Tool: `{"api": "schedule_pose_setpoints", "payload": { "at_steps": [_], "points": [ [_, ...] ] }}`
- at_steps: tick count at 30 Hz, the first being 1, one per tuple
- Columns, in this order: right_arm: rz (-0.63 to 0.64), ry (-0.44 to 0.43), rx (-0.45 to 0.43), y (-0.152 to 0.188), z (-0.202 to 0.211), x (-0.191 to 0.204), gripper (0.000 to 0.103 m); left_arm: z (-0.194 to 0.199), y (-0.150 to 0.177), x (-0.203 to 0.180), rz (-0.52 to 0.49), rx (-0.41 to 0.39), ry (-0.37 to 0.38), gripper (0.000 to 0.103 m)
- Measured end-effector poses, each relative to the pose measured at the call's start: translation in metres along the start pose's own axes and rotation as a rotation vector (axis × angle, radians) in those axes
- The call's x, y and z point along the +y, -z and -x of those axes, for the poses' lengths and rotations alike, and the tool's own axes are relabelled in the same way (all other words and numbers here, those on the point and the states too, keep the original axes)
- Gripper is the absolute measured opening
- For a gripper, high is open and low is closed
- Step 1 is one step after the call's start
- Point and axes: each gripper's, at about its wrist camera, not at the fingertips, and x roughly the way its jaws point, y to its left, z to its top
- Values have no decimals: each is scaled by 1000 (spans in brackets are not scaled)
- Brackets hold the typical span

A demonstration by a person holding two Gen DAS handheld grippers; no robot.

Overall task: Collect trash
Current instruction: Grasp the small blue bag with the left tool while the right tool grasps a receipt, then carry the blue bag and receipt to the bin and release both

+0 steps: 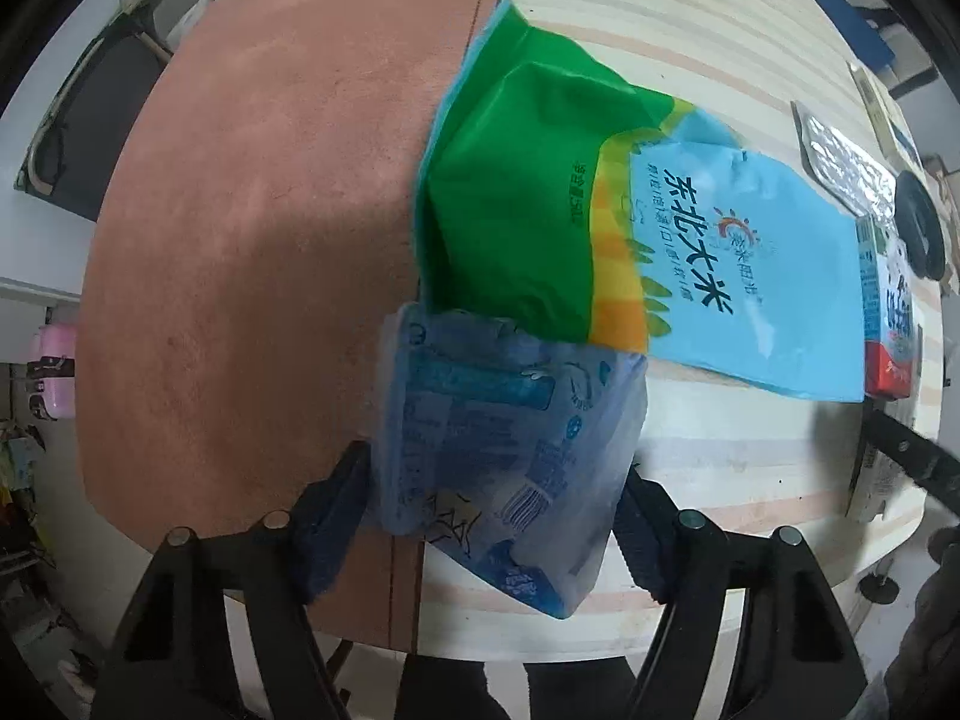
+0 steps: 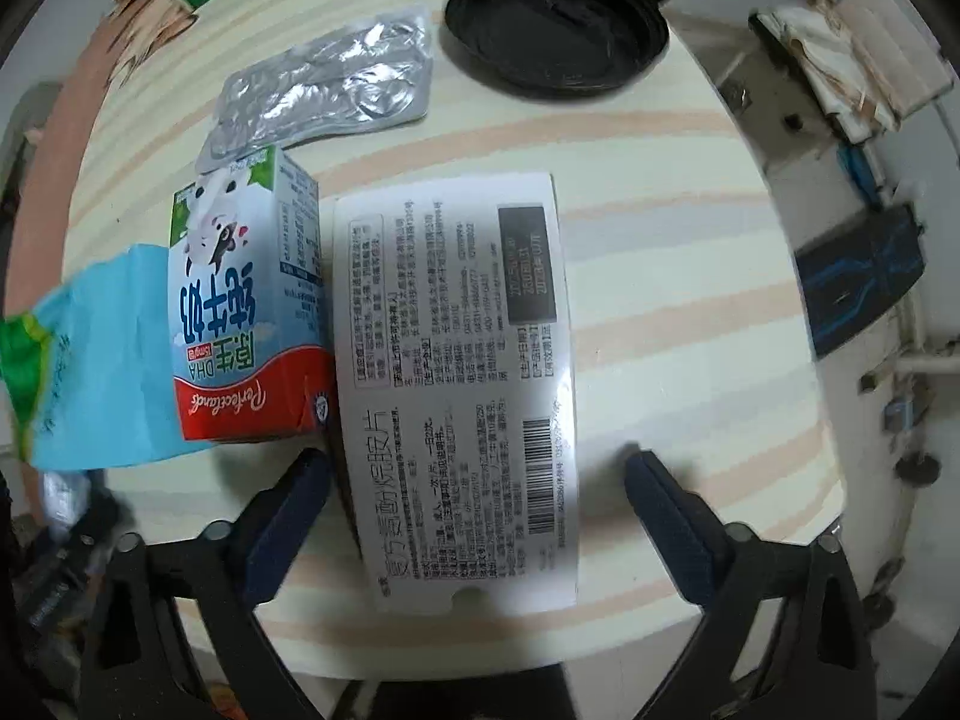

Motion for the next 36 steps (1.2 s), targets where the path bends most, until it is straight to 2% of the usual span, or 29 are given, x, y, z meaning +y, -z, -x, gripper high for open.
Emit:
{"api": "schedule_pose_setpoints", "payload": {
  "at_steps": [1,2,3,7,13,20,21,26,30,36],
  "points": [
    [9,17,-6,2,2,1,90,0,2,2,1,-4,-3,70],
    [16,18,-21,4,6,2,79,1,4,2,1,-6,-5,67],
    [20,19,-28,6,9,3,74,2,7,4,0,-8,-7,65],
    [-1,-2,-3,19,14,-5,74,9,28,9,5,-19,1,64],
    [-16,-31,-23,44,26,-15,74,17,59,22,12,-34,9,61],
    [0,-89,-56,84,45,-6,74,43,91,26,-15,-91,14,60],
    [4,-100,-60,89,47,-5,74,44,86,22,-17,-98,18,60],
    [40,-155,-80,129,62,18,74,66,94,31,-34,-132,46,60],
    [74,-199,-90,164,66,34,74,69,115,38,-48,-145,82,60],
    [106,-238,-65,231,52,48,74,66,176,52,-71,-128,182,60]
  ]
}}
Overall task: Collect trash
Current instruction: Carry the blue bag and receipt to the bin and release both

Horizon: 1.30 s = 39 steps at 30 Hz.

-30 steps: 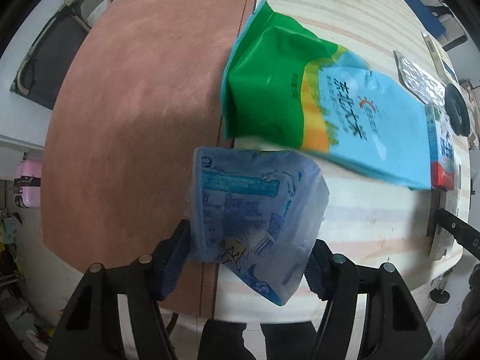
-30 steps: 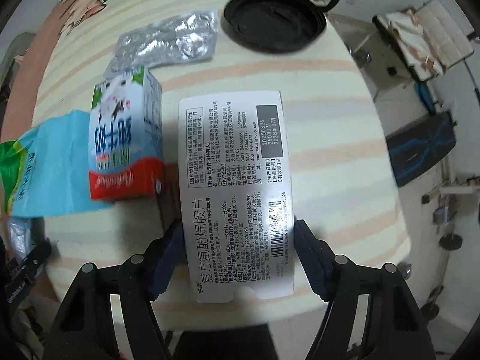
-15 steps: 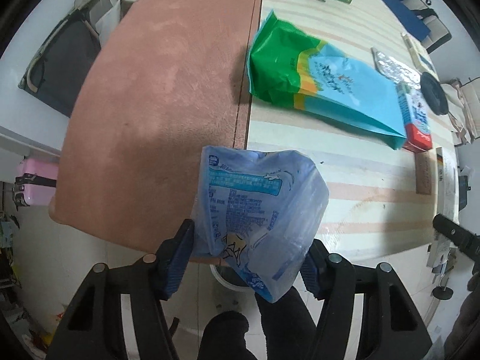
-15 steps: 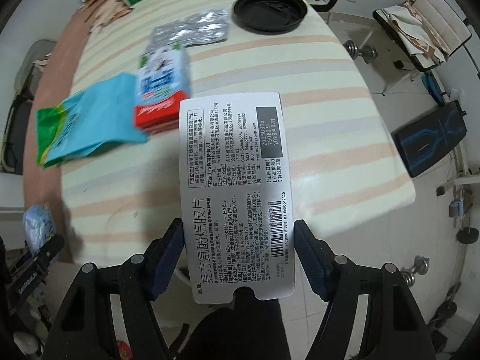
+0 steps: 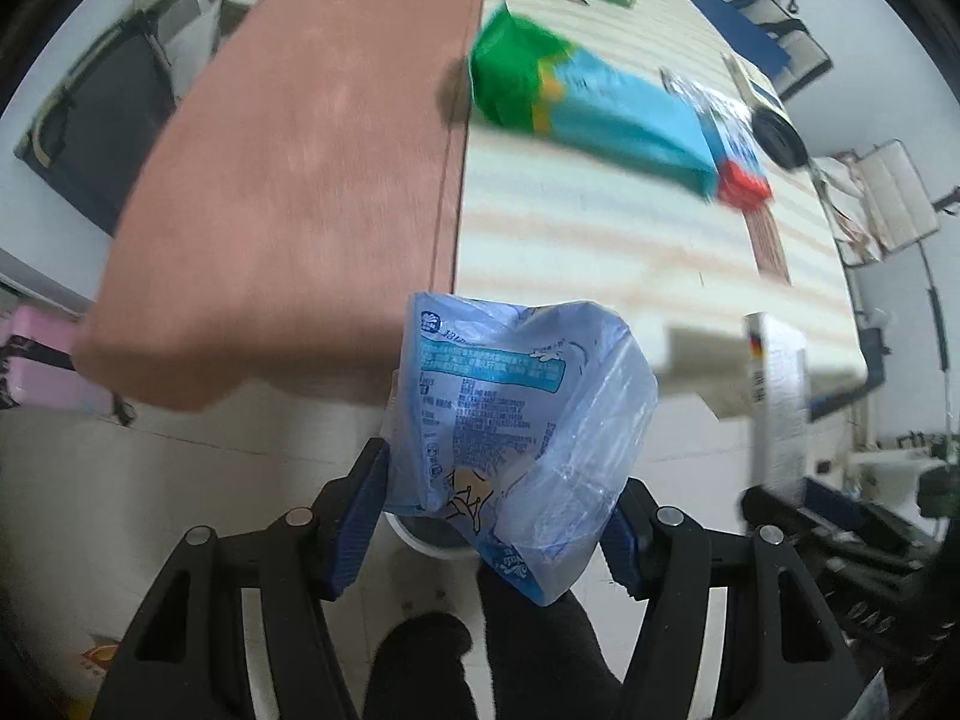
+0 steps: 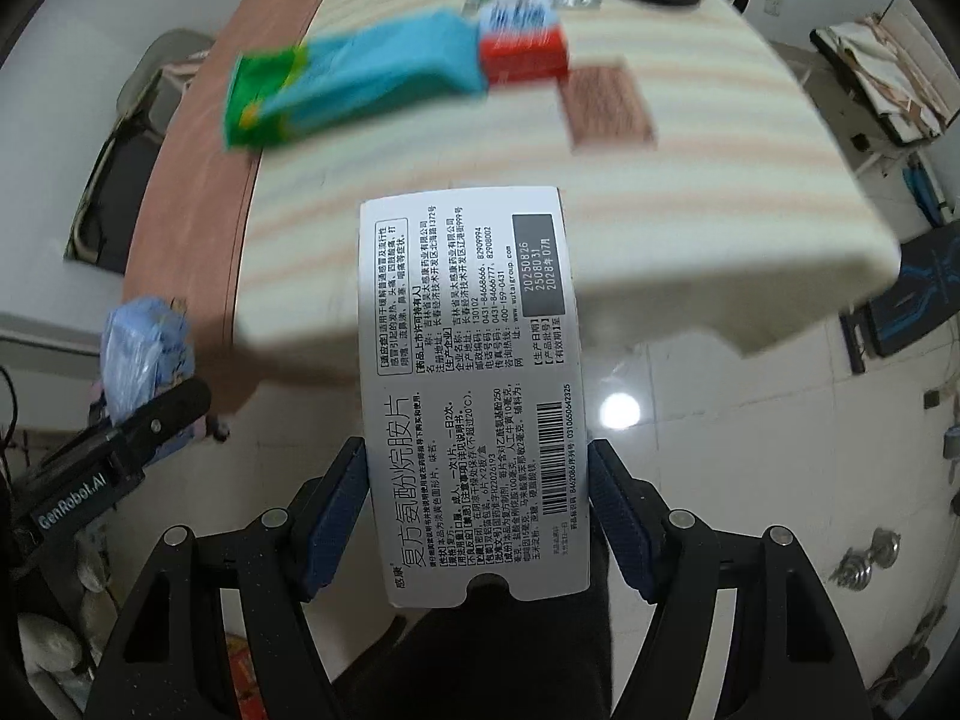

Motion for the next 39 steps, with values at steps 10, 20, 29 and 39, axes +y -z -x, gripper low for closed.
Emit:
{"api": "schedule_pose_setpoints", "payload": {
  "at_steps": [10,20,29,39],
  "points": [
    [-143,3,200,122,-135,-29,74,-128,83,34,-6,246,86,60],
    [-159,-9,289,145,-318,-60,75,-304,114,70,37,377,68,90],
    [-97,35,337,146,-402,-63,101,-327,126,104,77,298,-81,98],
    [-32,205,309,140,-378,-46,101,-305,131,101,20,300,-188,98]
  ]
}}
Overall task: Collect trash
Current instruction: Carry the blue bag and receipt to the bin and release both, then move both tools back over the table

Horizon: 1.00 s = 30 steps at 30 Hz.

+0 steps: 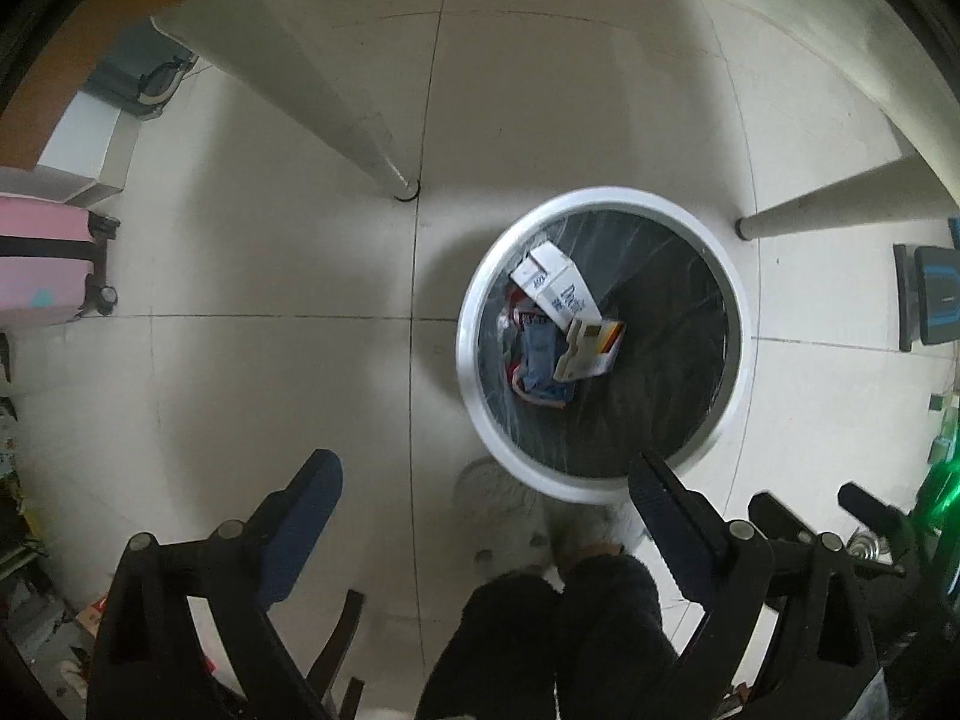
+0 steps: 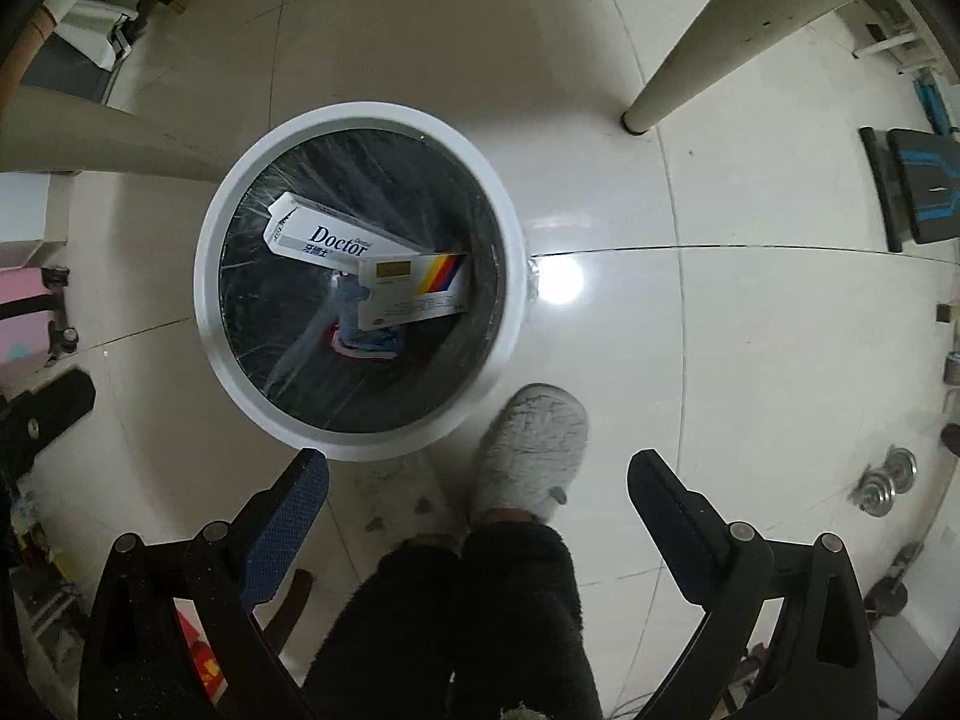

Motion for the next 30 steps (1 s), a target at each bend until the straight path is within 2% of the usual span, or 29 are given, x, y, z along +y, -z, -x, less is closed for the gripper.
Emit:
{"api": "schedule_pose_setpoints", "payload": {
  "at_steps": [8,15,19,23,30],
  "points": [
    [-20,6,-39,6,35,0,101,23,13,2,5,0,0,98],
    [-22,0,-79,22,87,-2,101,68,27,-1,-11,-12,4,98],
    [-30,-10,-97,35,129,-4,101,115,36,-3,-20,-32,17,98],
    [-35,-22,-129,50,188,-4,101,164,45,-6,-35,-58,27,98],
    [-66,-76,-197,72,312,-11,101,265,52,-9,-40,-139,64,98]
  ]
}}
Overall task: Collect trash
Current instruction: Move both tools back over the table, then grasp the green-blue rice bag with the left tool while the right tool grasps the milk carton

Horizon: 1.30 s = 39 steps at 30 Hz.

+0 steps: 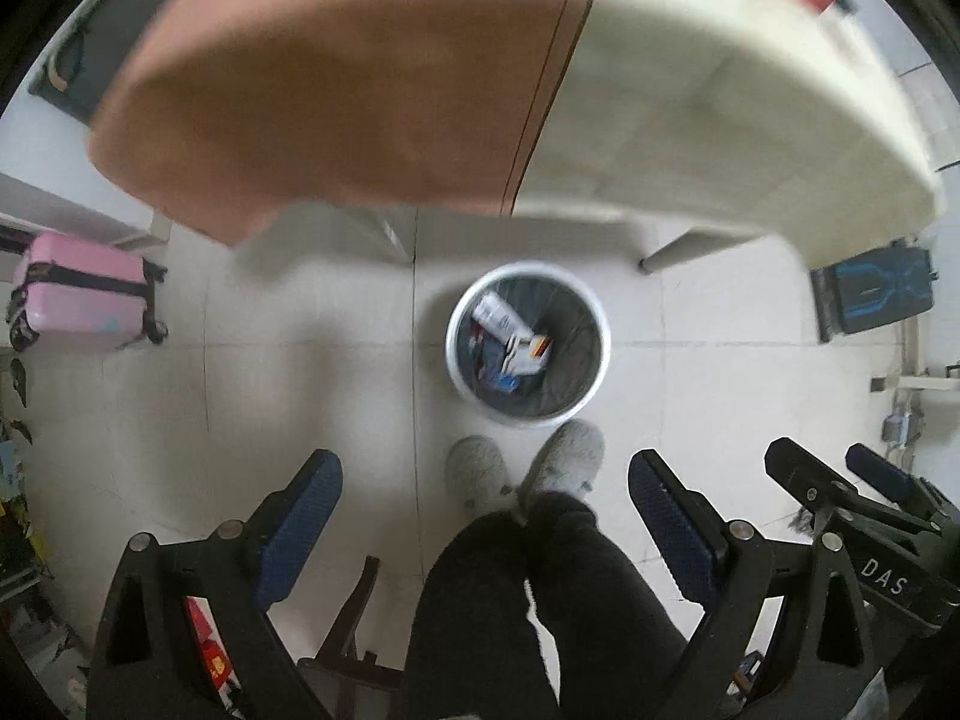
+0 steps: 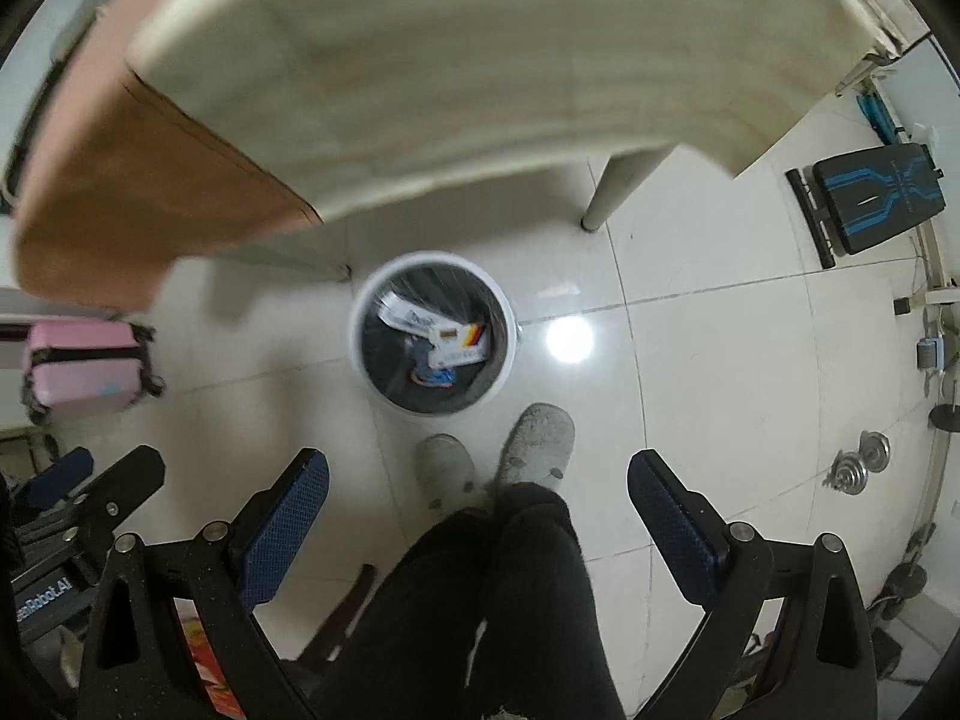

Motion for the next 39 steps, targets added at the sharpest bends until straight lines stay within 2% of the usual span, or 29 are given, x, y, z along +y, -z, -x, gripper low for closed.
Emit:
{"api": "schedule_pose_setpoints", "payload": {
  "at_steps": [5,8,11,13,16,19,23,27,28,29,30,31,33,34,35,38,39],
  "points": [
    [-46,-58,-80,-28,81,-8,101,65,-37,-13,16,-100,38,98],
    [-80,-87,-132,-63,122,-20,101,95,-75,-20,44,-166,63,98],
    [-106,-91,-178,-107,145,-32,101,109,-114,-24,86,-202,74,98],
    [-121,-95,-189,-141,150,-40,101,109,-142,-28,128,-209,96,98],
    [-137,-109,-189,-197,149,-48,101,97,-189,-30,214,-180,147,96],
    [-138,-115,-171,-248,135,-53,101,78,-231,-29,318,-148,217,96],
    [-127,-127,-130,-321,101,-48,101,46,-281,-35,416,-109,251,96],
    [-101,-129,-82,-364,68,-37,100,21,-312,-39,473,-86,242,78],
    [-90,-124,-69,-372,59,-33,98,19,-316,-40,480,-87,237,72],
    [-83,-122,-58,-378,53,-31,95,17,-319,-41,481,-95,229,61],
    [-74,-123,-44,-383,47,-28,91,20,-320,-41,483,-110,214,58],
    [-68,-120,-37,-386,43,-26,92,23,-321,-42,475,-137,196,53],
    [-34,-74,-44,-389,42,-17,86,31,-323,-46,444,-184,157,41],
    [-13,-47,-44,-389,41,-13,84,35,-322,-47,432,-200,144,38],
    [-7,-27,-43,-389,42,-12,78,41,-322,-48,415,-221,126,22],
    [27,-6,-71,-386,46,-9,53,58,-319,-50,354,-265,79,11],
    [23,-17,-59,-386,47,-10,53,62,-318,-50,336,-275,64,8]
  ]
}}
